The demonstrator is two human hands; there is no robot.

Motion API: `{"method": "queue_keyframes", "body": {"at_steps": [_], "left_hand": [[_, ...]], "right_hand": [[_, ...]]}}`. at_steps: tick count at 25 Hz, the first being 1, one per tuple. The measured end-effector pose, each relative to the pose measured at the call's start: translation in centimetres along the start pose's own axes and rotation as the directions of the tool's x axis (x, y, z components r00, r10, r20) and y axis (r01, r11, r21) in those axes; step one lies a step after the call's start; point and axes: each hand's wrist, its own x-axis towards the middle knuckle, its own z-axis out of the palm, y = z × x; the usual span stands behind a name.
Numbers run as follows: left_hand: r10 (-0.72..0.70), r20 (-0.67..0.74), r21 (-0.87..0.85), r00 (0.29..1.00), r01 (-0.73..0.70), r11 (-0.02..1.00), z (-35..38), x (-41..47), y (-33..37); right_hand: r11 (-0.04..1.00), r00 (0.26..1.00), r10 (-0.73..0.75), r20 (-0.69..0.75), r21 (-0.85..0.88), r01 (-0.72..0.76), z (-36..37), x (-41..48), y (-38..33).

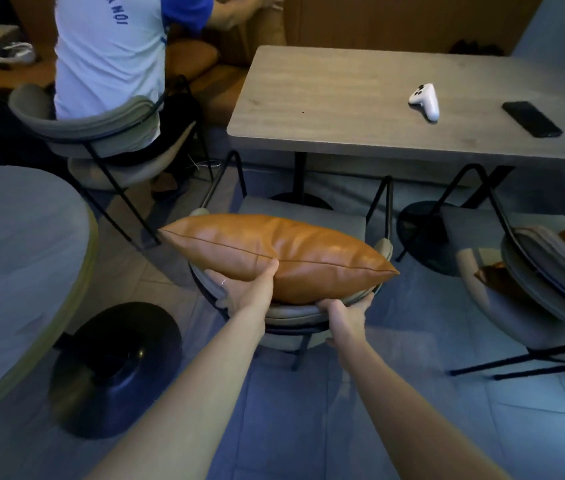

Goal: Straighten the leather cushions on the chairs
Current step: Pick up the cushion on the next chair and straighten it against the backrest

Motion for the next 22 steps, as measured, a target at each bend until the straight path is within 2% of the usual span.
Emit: {"method": "queue_keyframes", "body": {"at_steps": [2, 4, 7, 9, 18, 20, 21, 22], "left_hand": [[0.066, 0.031, -0.012, 0.997, -0.065, 0.998, -2.7, 1.9, 1.5], [0.073, 0.077, -0.041, 0.994, -0.070, 0.997, -5.1, 4.3, 3.0], [-0.014, 0.219, -0.131, 0.976, 0.043, 0.990, -7.0, 6.5, 4.6], [-0.047, 0.276, -0.119, 0.960, 0.083, 0.989, -6.8, 6.9, 4.8], [-0.074, 0.334, -0.155, 0.940, 0.133, 0.979, -3.3, 6.6, 4.4], [-0.082, 0.344, -0.143, 0.935, 0.138, 0.980, -3.0, 6.8, 4.5], [-0.087, 0.350, -0.131, 0.933, 0.141, 0.981, -3.1, 7.0, 4.6], [-0.090, 0.361, -0.118, 0.928, 0.142, 0.983, -3.2, 7.2, 4.6]], "right_hand": [[0.997, 0.995, 0.056, -0.088, -0.050, -0.060, 1.9, -0.5, -0.4], [0.993, 0.987, 0.072, -0.145, -0.077, -0.084, 2.6, -0.3, -0.8], [0.995, 0.988, 0.057, -0.146, -0.077, -0.069, 2.1, 0.4, -1.1], [0.997, 0.989, 0.034, -0.143, -0.070, -0.044, 1.5, 0.7, -1.3], [0.997, 0.989, 0.003, -0.149, -0.075, -0.014, -1.6, 3.7, -3.8], [0.976, 0.980, -0.057, -0.190, -0.218, 0.014, -0.9, 3.5, -4.4], [0.923, 0.968, -0.122, -0.221, -0.383, 0.029, -0.3, 2.7, -4.4], [0.814, 0.946, -0.212, -0.247, -0.579, 0.032, 0.6, 1.6, -4.0]]}}
